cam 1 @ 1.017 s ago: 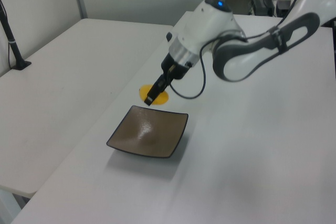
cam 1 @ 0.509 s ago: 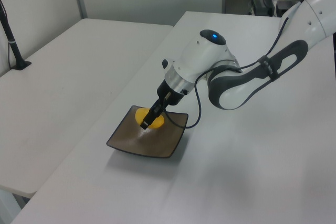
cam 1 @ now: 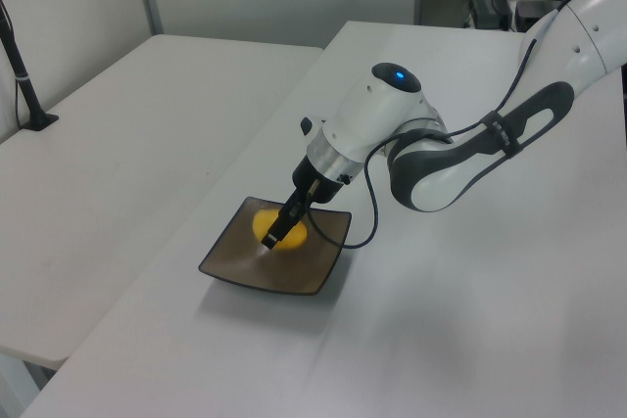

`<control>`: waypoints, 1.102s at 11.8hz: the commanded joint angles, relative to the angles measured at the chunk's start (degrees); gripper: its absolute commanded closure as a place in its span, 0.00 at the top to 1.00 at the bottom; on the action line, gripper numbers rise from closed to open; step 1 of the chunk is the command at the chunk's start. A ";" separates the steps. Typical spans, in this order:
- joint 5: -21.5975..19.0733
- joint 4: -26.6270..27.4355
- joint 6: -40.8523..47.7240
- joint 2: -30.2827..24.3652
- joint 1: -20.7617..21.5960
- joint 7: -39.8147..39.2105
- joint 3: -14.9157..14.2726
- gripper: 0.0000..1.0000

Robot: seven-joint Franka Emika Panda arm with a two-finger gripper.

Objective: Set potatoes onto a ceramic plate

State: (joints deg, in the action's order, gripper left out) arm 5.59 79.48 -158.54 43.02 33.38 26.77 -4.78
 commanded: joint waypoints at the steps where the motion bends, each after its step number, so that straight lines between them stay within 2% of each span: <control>1: 2.84 -0.12 -0.54 0.13 0.28 2.06 0.04 1.00; 5: 3.02 2.69 0.59 -4.25 0.46 1.88 -0.22 1.00; 7: 3.28 3.57 9.17 -8.64 0.28 1.88 -0.31 1.00; 10: 4.07 9.27 20.69 -18.99 -0.24 1.88 -0.40 1.00; 13: 4.07 10.96 38.77 -28.49 -1.64 1.62 -0.23 1.00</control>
State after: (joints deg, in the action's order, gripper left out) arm 8.29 84.84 -130.66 23.79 32.45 27.25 -5.03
